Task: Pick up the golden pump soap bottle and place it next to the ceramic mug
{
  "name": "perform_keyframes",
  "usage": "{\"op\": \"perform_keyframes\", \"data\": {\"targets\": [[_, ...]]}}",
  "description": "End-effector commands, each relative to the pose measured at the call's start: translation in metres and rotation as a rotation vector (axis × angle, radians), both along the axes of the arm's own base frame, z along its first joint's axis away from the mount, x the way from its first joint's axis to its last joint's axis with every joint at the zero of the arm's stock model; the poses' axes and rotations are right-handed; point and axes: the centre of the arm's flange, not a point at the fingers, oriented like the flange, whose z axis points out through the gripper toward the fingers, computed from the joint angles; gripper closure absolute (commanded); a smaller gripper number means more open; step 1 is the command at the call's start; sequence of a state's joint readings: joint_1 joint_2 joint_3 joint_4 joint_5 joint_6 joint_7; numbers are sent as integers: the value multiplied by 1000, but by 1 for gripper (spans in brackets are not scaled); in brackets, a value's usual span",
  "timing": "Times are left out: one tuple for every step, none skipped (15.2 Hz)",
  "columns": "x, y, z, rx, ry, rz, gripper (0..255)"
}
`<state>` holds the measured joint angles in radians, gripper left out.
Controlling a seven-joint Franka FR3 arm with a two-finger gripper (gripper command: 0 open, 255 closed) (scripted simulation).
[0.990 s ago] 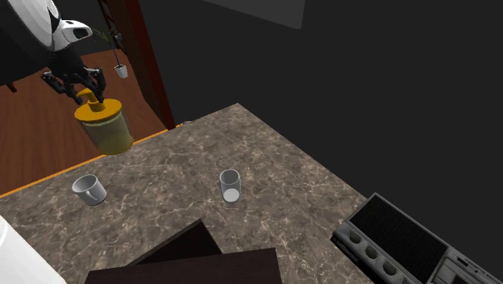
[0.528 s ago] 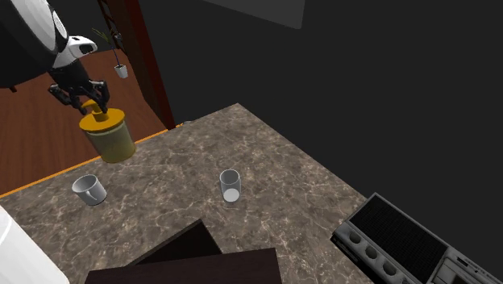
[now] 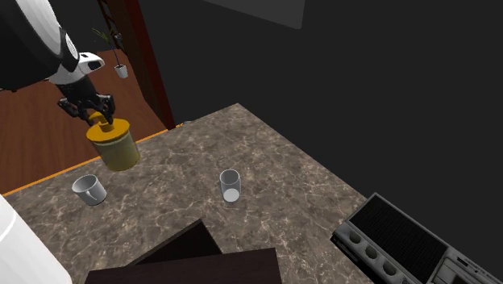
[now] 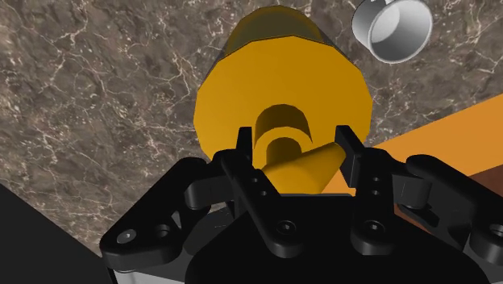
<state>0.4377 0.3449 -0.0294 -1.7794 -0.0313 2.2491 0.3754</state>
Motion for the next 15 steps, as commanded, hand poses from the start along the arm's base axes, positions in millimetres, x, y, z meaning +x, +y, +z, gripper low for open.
{"op": "perform_keyframes", "data": {"targets": [[1, 0, -10, 1, -1, 0, 255], [1, 0, -15, 1, -1, 0, 255], [1, 0, -20, 1, -1, 0, 255], [1, 0, -26, 1, -1, 0, 255], [1, 0, -31, 1, -1, 0, 255], [1, 0, -36, 1, -1, 0, 255], [1, 0, -41, 1, -1, 0, 255], [1, 0, -47, 1, -1, 0, 255], [1, 0, -52, 1, -1, 0, 255], [1, 0, -57, 1, -1, 0, 255], [1, 0, -63, 1, -1, 0, 255], [1, 0, -68, 1, -1, 0, 255], [1, 0, -73, 1, -1, 0, 255], [1, 0, -78, 1, -1, 0, 255], [1, 0, -84, 1, -1, 0, 255]]}}
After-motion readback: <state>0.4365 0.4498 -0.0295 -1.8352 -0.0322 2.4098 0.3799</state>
